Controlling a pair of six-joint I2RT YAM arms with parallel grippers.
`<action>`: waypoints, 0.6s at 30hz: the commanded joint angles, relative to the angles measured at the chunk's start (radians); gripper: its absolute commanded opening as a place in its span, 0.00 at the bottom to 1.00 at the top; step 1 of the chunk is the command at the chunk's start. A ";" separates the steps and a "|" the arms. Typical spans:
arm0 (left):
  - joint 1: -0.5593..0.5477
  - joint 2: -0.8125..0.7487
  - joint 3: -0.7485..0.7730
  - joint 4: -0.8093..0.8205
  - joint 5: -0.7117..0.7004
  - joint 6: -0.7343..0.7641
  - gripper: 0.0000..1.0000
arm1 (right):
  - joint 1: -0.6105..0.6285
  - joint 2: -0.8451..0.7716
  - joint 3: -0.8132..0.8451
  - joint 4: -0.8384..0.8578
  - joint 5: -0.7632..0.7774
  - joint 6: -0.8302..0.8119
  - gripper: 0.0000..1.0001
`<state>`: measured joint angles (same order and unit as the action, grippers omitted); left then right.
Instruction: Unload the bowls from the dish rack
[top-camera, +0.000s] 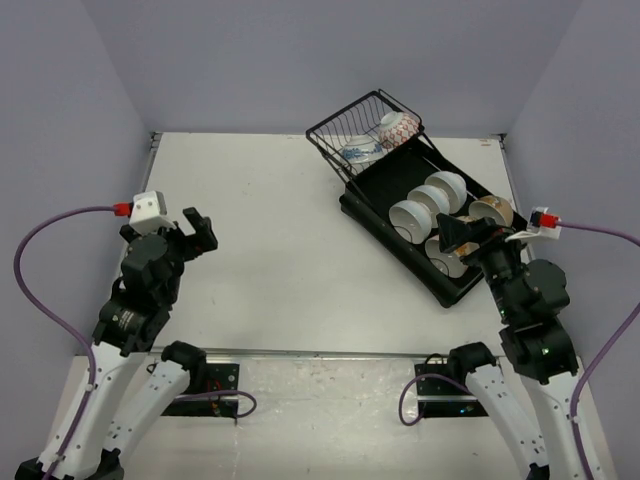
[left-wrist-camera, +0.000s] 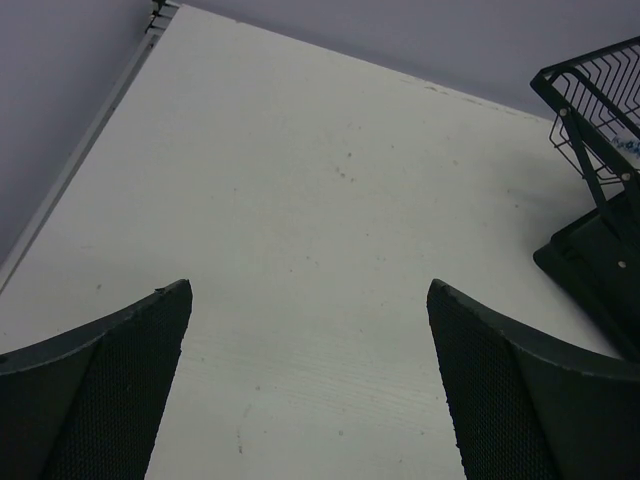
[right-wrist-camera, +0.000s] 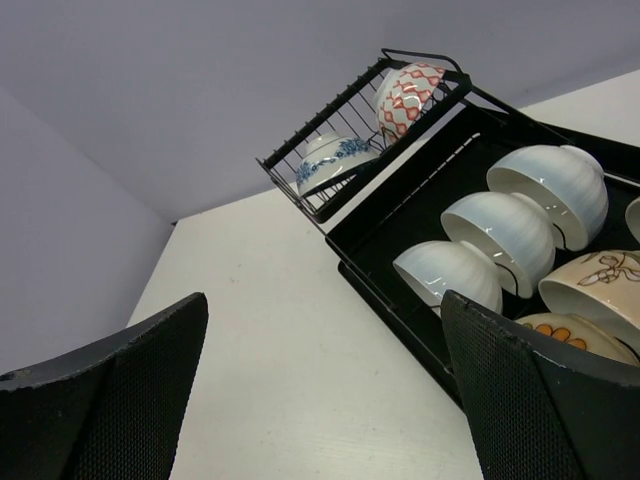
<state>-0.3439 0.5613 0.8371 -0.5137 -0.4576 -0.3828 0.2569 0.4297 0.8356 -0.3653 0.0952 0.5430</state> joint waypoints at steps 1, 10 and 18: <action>-0.004 0.015 -0.001 0.027 0.016 -0.007 1.00 | -0.002 0.001 -0.009 0.039 0.035 0.000 0.99; -0.003 0.046 -0.003 0.037 0.063 0.005 1.00 | -0.001 0.102 0.002 0.035 0.024 0.067 0.99; -0.003 0.032 -0.010 0.046 0.077 0.012 1.00 | -0.001 0.178 -0.154 0.446 -0.196 0.250 0.99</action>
<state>-0.3435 0.6010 0.8356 -0.5125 -0.4030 -0.3820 0.2569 0.5747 0.7235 -0.1776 0.0349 0.6891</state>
